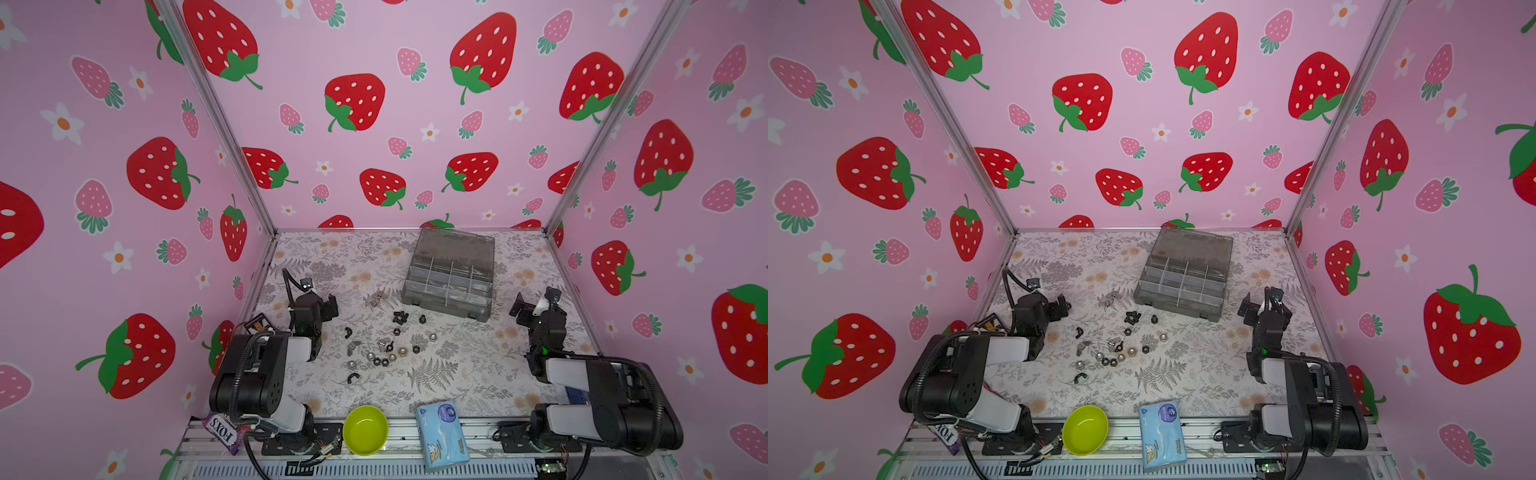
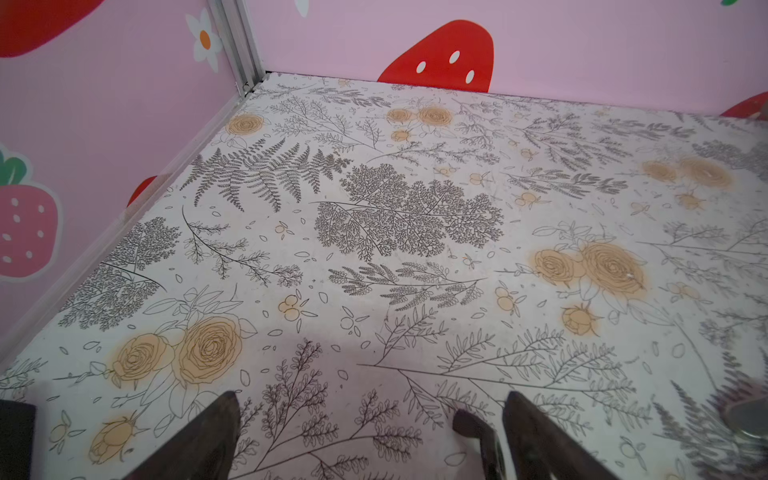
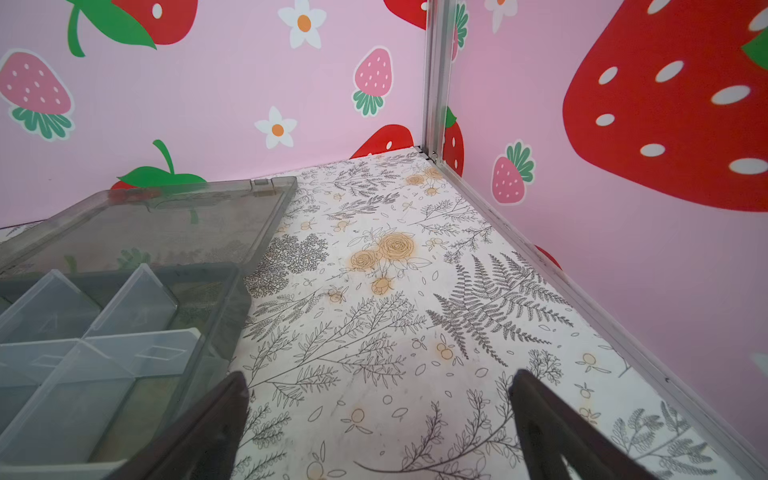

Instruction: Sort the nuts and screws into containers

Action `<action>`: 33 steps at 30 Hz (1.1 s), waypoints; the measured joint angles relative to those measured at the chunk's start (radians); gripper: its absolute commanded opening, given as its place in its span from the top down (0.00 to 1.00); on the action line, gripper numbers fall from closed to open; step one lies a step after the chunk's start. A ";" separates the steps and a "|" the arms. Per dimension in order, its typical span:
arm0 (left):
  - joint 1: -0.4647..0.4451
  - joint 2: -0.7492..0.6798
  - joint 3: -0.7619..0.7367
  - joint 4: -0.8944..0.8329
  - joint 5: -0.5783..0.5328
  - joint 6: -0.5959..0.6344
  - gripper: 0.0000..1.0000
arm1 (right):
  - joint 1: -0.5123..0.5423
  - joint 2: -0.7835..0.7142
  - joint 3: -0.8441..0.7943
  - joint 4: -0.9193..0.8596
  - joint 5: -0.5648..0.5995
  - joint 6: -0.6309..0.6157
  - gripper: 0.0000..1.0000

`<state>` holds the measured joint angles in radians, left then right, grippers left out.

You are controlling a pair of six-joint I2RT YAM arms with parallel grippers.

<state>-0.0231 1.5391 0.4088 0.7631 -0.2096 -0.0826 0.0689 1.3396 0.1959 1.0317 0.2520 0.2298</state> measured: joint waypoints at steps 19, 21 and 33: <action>0.000 0.000 0.000 0.000 0.000 0.000 0.01 | 0.000 0.008 0.025 -0.008 0.000 0.001 0.00; 0.000 0.000 0.000 0.000 0.000 0.000 0.01 | 0.000 0.008 0.026 -0.008 0.000 0.001 0.00; 0.000 0.000 0.000 0.000 0.000 0.000 0.01 | 0.000 0.008 0.026 -0.008 0.001 0.001 0.00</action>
<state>-0.0231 1.5391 0.4088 0.7631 -0.2096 -0.0826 0.0689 1.3476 0.2218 1.0233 0.2527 0.2306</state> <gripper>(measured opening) 0.993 0.993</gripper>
